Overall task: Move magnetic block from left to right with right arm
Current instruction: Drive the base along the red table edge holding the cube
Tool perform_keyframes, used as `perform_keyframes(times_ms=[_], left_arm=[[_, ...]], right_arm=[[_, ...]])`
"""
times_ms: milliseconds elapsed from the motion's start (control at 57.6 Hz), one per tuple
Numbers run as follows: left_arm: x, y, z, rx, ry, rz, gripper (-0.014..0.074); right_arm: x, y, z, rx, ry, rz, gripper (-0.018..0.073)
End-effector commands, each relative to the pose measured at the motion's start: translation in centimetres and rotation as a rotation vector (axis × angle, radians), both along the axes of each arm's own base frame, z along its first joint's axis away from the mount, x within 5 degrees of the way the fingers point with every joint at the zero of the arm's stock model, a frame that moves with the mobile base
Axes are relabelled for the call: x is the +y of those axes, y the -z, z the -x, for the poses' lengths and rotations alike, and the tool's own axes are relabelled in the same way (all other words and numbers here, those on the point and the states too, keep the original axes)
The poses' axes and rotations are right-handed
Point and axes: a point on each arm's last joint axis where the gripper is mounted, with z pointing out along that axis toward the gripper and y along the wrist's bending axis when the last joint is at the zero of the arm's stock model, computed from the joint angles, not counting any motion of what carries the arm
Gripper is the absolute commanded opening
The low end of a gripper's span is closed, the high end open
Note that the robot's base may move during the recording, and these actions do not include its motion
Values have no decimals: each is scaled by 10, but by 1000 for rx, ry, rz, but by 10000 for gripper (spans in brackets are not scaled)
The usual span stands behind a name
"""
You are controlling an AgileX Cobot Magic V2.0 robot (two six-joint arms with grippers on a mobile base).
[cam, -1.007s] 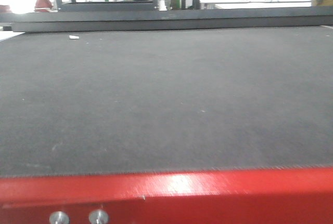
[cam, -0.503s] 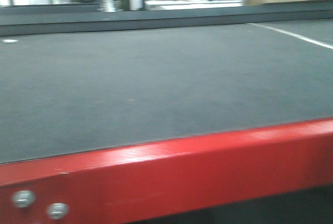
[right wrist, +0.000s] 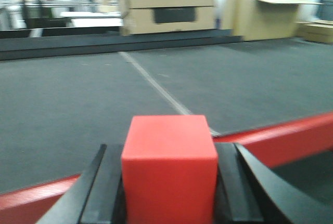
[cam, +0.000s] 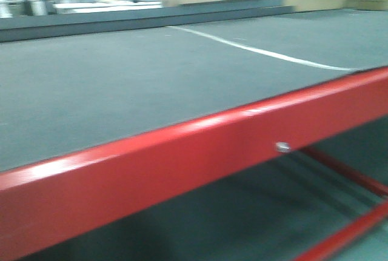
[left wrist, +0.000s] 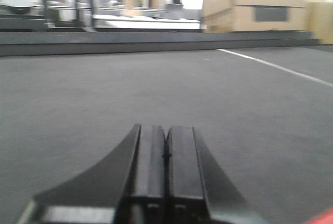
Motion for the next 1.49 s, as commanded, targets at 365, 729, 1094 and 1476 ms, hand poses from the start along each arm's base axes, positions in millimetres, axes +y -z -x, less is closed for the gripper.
perform_keyframes(times_ms=[365, 729, 1094, 1476], left_arm=[[1, -6, 2, -94, -5, 3, -126], [1, -6, 2, -94, -5, 3, -126], [1, -6, 2, -94, -5, 3, -126], [1, -6, 2, -94, -5, 3, -126]], right_arm=[[-1, -16, 1, -104, 11, -5, 341], [-1, -16, 1, -104, 11, -5, 341], [-1, -16, 1, -104, 11, -5, 341], [-1, -16, 1, -104, 11, -5, 341]])
